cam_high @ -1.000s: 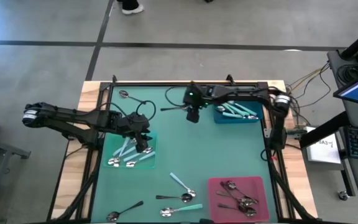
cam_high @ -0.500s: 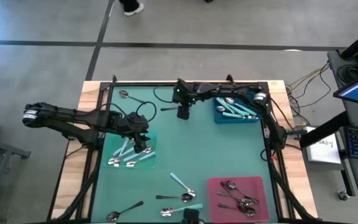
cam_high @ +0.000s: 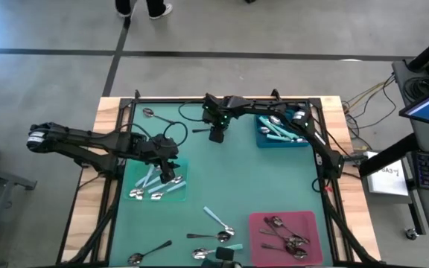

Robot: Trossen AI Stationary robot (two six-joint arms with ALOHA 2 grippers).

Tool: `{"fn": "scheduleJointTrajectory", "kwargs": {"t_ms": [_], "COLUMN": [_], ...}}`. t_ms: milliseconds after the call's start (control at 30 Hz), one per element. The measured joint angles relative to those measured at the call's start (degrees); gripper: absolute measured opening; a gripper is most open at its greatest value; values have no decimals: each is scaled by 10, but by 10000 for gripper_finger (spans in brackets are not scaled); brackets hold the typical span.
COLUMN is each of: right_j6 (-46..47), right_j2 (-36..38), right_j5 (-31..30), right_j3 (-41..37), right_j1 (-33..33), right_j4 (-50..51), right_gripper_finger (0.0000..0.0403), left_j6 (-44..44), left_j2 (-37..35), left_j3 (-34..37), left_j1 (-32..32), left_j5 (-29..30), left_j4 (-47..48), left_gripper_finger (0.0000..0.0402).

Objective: Sort silverware by color (type)
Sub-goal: Put the black spoon into the red bin

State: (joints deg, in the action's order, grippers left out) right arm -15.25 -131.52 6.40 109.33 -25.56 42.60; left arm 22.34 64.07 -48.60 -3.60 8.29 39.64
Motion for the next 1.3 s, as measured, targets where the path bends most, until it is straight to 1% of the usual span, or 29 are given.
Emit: {"fn": "scheduleJointTrajectory", "kwargs": {"t_ms": [100, 267, 300, 533, 667, 767, 833, 967, 1033, 1200, 1300], "right_j6": [-7, -9, -8, 6, 4, 3, -2, -13, -12, 2, 17], "right_j2": [-10, -11, -11, -4, 19, 47, 69, 105, 126, 201, 246], "right_j5": [10, 36, 38, 46, 46, 43, 39, -12, -24, -24, -30], "right_j3": [22, 27, 27, 25, 21, 20, 19, 3, -12, -80, -152], "right_j1": [-1, -3, -3, -8, -15, -19, -20, -19, -20, -19, -14], "right_j4": [28, 38, 39, 53, 89, 84, 85, 104, 104, 88, 70], "right_gripper_finger": [108, 28, 19, 10, 10, 9, 9, 9, 9, 9, 9], "left_j6": [0, 5, 6, 7, 23, 38, 37, 19, 7, -8, -14], "left_j2": [0, 0, 0, 0, -1, -3, -4, -4, -4, -4, -4], "left_j3": [0, 0, 0, 5, 35, 79, 113, 175, 192, 219, 221], "left_j1": [0, 0, 0, 0, 0, -1, -1, 0, 0, 0, 0], "left_j5": [1, 2, 2, 2, 15, 37, 61, 95, 109, 152, 171], "left_j4": [0, 0, 0, 8, -4, -54, -120, -286, -343, -436, -448], "left_gripper_finger": [152, 152, 152, 152, 152, 152, 152, 152, 152, 152, 152]}}
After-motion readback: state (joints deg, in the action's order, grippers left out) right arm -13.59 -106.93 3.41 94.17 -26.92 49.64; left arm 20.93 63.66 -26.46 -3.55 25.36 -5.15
